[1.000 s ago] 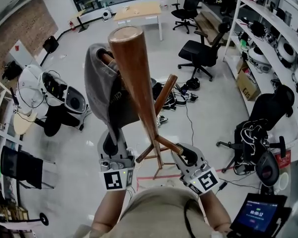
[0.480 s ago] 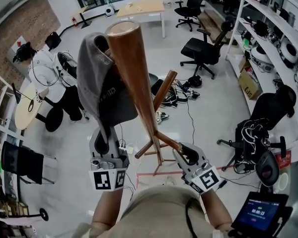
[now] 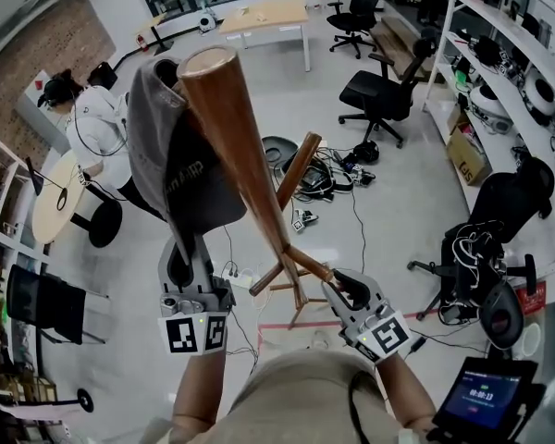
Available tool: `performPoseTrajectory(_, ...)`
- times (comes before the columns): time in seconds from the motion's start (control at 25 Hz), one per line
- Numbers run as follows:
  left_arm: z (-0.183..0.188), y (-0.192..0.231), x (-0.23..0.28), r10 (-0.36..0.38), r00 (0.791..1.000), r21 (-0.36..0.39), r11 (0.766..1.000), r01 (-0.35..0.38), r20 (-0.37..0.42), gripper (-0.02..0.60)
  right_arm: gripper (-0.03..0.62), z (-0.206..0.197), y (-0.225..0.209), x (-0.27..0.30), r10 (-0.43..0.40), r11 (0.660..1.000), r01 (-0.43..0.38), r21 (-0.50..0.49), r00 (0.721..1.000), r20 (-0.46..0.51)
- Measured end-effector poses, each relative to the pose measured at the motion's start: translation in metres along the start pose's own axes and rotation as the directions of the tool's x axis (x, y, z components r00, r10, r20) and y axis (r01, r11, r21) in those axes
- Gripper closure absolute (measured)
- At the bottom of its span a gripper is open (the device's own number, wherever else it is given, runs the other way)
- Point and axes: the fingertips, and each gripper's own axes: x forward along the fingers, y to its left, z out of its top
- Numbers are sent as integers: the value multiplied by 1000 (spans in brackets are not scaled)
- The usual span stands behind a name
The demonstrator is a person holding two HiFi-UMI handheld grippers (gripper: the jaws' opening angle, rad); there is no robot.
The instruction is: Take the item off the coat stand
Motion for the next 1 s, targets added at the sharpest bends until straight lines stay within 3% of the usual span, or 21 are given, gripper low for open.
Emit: performPoseTrajectory(1.0,23,22,2,61,997,2,998,-61,51,543,523,-4,-10,-11,9,1000,-8,-30,1000,8)
